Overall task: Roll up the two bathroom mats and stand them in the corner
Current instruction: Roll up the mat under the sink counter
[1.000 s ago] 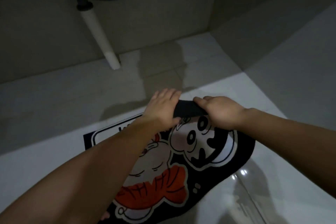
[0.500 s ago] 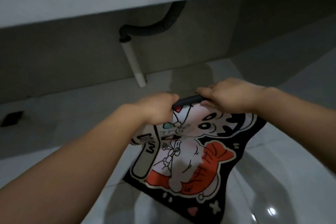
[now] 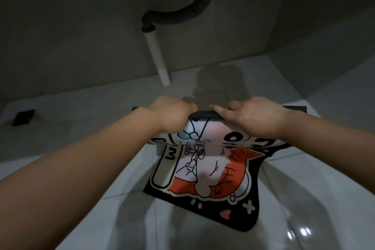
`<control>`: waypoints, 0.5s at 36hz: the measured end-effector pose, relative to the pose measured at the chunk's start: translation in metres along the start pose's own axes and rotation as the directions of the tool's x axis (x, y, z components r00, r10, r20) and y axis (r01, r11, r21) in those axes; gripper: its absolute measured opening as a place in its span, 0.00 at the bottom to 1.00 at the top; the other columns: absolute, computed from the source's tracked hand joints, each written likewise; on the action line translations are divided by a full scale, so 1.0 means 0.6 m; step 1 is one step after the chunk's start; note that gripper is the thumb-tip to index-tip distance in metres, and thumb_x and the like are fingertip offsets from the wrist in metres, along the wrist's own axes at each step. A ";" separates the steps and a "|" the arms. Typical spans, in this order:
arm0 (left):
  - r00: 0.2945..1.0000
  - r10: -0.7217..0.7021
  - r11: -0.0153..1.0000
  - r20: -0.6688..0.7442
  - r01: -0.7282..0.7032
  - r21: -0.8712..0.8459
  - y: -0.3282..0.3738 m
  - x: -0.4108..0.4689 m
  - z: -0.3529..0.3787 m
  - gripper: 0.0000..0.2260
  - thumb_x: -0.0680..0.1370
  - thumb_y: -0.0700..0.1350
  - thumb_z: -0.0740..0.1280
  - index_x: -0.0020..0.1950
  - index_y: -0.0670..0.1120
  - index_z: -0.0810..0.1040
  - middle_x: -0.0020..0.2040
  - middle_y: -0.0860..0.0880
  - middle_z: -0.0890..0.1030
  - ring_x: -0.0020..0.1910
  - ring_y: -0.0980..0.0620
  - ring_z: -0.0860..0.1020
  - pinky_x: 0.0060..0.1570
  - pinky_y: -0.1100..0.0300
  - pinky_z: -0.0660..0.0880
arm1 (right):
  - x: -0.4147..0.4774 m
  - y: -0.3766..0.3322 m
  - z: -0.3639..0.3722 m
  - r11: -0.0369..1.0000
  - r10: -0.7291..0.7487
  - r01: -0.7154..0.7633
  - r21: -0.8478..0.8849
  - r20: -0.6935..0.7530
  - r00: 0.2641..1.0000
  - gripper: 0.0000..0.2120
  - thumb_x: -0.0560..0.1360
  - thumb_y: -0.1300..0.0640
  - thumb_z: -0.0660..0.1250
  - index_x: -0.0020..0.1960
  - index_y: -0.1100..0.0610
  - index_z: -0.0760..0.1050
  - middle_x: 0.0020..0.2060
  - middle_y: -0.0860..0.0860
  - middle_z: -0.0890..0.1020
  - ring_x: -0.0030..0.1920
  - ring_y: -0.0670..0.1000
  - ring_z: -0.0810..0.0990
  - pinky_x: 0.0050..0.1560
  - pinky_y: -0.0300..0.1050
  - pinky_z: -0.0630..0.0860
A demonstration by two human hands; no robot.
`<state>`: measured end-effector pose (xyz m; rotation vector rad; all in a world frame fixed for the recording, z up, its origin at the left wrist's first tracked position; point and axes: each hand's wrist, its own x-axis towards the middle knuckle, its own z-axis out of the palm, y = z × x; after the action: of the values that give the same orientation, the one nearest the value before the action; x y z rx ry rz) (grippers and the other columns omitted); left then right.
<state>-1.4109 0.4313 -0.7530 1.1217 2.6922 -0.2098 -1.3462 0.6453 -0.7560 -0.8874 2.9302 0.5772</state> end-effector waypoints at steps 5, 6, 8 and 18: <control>0.998 0.040 0.993 -0.047 -0.045 -0.111 -0.008 -0.008 0.024 0.07 0.74 0.40 0.61 0.51 0.48 0.68 0.38 0.47 0.71 0.36 0.46 0.71 0.33 0.57 0.67 | -0.013 0.016 0.022 0.996 -0.084 0.089 0.015 -0.202 0.976 0.27 0.80 0.48 0.51 0.75 0.58 0.57 0.41 0.54 0.78 0.26 0.54 0.72 0.23 0.44 0.63; 0.997 0.058 0.989 -0.059 -0.066 -0.132 -0.010 -0.011 0.031 0.06 0.74 0.41 0.61 0.49 0.49 0.67 0.38 0.47 0.72 0.36 0.45 0.72 0.33 0.57 0.67 | -0.013 0.012 0.026 0.994 -0.101 0.109 0.029 -0.206 0.973 0.28 0.79 0.44 0.46 0.75 0.57 0.56 0.42 0.54 0.78 0.28 0.54 0.74 0.25 0.44 0.65; 0.989 0.109 0.980 -0.101 -0.124 -0.158 -0.011 -0.015 0.045 0.06 0.76 0.48 0.62 0.45 0.51 0.64 0.37 0.49 0.73 0.36 0.46 0.73 0.33 0.57 0.67 | -0.011 0.003 0.033 0.988 -0.131 0.143 0.054 -0.190 0.973 0.32 0.77 0.40 0.38 0.76 0.55 0.51 0.48 0.53 0.77 0.36 0.55 0.78 0.31 0.46 0.69; 0.991 0.082 0.991 -0.107 -0.092 -0.094 -0.003 -0.012 0.064 0.12 0.81 0.59 0.48 0.47 0.54 0.63 0.33 0.54 0.71 0.30 0.56 0.68 0.33 0.56 0.62 | -0.007 -0.001 0.061 0.990 -0.069 0.097 0.106 -0.244 0.967 0.32 0.77 0.42 0.37 0.75 0.58 0.56 0.49 0.54 0.78 0.38 0.57 0.79 0.32 0.48 0.73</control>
<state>-1.4020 0.4170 -0.7881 1.2490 2.7000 -0.0043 -1.3451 0.6600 -0.7896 -1.1333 3.0773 0.3076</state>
